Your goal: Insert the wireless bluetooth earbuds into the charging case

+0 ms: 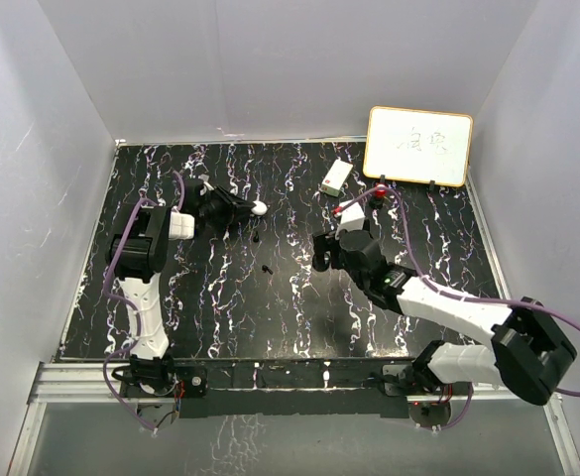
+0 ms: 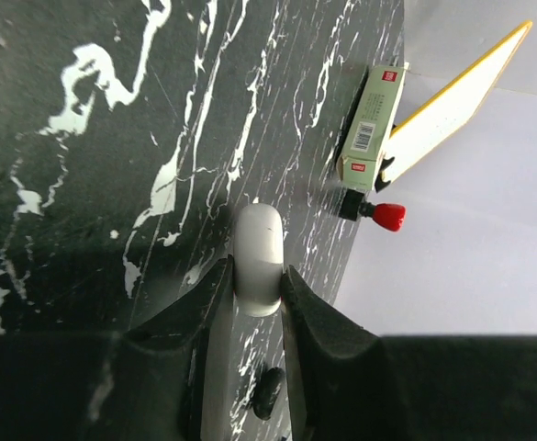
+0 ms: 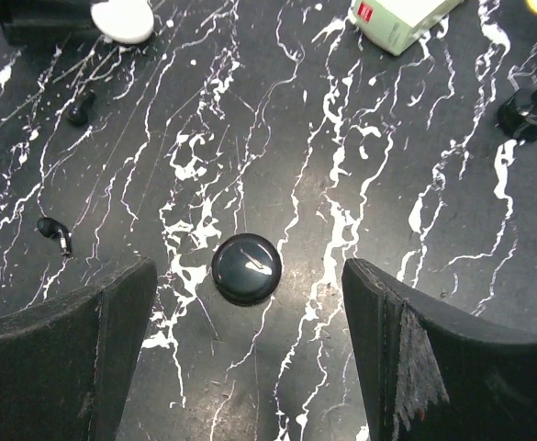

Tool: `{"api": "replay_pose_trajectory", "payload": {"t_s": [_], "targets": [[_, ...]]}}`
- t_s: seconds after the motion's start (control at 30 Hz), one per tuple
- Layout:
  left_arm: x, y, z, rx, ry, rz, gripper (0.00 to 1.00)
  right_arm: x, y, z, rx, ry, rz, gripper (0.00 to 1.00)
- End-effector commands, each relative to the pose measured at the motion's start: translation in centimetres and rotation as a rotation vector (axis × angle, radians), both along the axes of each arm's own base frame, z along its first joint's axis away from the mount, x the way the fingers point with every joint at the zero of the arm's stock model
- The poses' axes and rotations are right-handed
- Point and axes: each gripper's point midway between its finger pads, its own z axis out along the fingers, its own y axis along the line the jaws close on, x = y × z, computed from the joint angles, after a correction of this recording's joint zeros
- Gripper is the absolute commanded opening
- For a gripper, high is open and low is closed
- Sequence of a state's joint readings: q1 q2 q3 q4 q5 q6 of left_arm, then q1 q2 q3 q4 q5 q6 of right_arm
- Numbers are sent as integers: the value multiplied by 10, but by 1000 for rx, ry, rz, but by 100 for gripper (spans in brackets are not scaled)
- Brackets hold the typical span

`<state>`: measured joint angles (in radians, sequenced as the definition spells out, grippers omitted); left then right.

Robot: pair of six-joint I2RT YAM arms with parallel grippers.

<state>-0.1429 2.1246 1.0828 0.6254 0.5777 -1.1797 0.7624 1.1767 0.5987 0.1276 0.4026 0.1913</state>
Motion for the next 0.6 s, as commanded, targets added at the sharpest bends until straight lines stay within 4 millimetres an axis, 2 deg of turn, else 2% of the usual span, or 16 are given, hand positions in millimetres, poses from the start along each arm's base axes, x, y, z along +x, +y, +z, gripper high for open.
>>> {"api": "replay_pose_trajectory", "payload": {"t_s": [0.0, 0.1, 0.23, 0.4, 0.53, 0.57], "targets": [[7, 10, 18, 34, -40, -7, 15, 10, 16, 2, 61, 48, 19, 80], [5, 15, 18, 59, -36, -8, 37, 13, 23, -9, 60, 95, 24, 80], [4, 23, 22, 84, -36, -3, 55, 21, 31, -18, 53, 134, 26, 80], [-3, 43, 39, 116, -52, 36, 64, 35, 40, -26, 66, 182, 10, 80], [-12, 61, 69, 156, -104, 75, 66, 47, 45, -39, 74, 245, -20, 81], [-15, 66, 83, 170, -130, 82, 67, 50, 45, -45, 68, 262, -38, 81]]}}
